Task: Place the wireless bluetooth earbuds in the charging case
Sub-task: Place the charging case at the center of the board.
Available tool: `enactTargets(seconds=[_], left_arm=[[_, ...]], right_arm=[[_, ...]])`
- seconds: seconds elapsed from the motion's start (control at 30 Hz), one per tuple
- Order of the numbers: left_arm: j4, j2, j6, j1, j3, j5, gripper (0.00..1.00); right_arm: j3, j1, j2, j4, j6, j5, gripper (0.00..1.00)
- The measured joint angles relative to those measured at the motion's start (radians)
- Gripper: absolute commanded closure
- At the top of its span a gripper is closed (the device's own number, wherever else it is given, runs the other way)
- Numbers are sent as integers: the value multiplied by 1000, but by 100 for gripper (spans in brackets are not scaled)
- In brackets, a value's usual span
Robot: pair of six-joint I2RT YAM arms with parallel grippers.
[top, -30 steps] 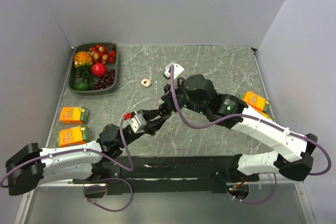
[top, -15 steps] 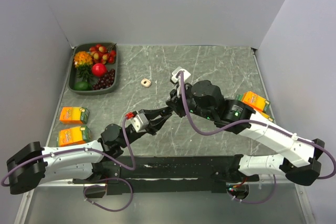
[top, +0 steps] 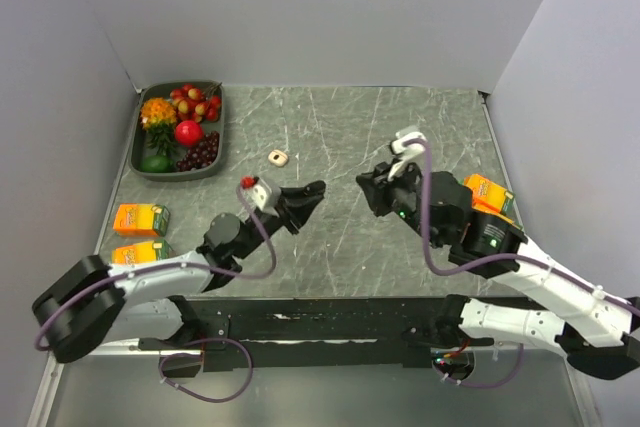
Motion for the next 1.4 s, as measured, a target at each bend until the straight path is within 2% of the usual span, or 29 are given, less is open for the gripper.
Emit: enactTargets(seconds=[0.17,0.23,0.3,0.37,0.5,0.63,0.77,0.93,1.03,1.23,1.4], left_arm=[[-5,180,-308,164,69,71,99],[-77,261,-416,225,166,137,99],[-150,389,-510,293,325,245,99],[-153,550,-615,346,486,355,99],[-185,772,-746,407,625,464,99],[-374,920,-753,422,745,484,99],[-581,972,-705,419,862,467,97],[-790,1010,-617,418,1018,394,84],[-893,1043,-583,418,1082,353,82],[-997,1088,-553,418,1137,319,72],[-1010,1088,-542,418,1139,313,54]], right_arm=[[-68,-10,-68,34,31,44,75],[-111,-11,-91,36,43,45,75],[-148,-12,-106,35,56,42,74],[-178,-12,-114,36,68,35,74],[-213,-14,-119,32,91,11,74],[-233,-14,-142,32,98,8,73],[-250,-15,-186,31,100,16,73],[-266,-18,-214,28,100,32,71],[-269,-18,-216,23,100,40,71],[-269,-18,-216,21,99,47,69],[-269,-18,-215,19,97,55,69]])
